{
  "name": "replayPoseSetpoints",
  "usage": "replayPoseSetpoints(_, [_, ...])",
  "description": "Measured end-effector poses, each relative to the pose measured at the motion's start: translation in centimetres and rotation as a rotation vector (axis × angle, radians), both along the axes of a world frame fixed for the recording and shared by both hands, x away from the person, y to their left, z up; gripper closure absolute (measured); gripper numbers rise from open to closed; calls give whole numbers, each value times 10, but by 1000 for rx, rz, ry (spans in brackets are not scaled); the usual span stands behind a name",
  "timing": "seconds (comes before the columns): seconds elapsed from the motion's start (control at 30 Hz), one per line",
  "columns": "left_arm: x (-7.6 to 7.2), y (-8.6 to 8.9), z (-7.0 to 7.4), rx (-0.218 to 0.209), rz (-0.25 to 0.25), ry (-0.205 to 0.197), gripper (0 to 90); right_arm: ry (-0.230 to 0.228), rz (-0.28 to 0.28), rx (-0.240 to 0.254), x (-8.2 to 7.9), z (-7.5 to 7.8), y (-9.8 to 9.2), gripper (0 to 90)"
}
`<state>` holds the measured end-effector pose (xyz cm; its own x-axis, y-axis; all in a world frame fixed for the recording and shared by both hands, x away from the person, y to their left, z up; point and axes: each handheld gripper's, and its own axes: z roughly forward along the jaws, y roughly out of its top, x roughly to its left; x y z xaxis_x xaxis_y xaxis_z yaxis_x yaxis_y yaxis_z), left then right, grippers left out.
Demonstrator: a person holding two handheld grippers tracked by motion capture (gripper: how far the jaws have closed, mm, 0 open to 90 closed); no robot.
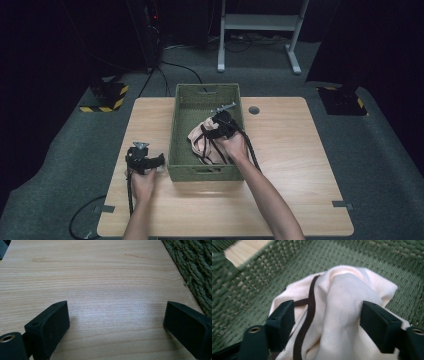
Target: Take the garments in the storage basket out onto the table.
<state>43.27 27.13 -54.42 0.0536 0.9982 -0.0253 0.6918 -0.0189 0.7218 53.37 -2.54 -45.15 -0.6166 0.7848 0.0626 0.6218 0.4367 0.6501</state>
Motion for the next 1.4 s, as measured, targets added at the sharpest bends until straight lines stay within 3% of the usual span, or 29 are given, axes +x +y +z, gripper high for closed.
replayPoseSetpoints(0.13, [0,0,0,-4,1,-1,69,41,-11,-42,4,-6,3,461])
replayPoseSetpoints(0.17, [0,0,0,-4,1,-1,69,41,-11,-42,4,-6,3,461])
replayPoseSetpoints(0.27, [0,0,0,-5,0,-2,70,68,11,-28,6,-7,4,642])
replayPoseSetpoints(0.5, [-1,1,0,-9,-1,-3,70,82,48,13,6,-4,3,822])
replayPoseSetpoints(0.93, [0,0,0,-4,-1,-3,70,13,89,118,0,12,-8,853])
replayPoseSetpoints(1.4, [0,0,0,2,-2,0,70,-109,148,222,-12,70,-28,857])
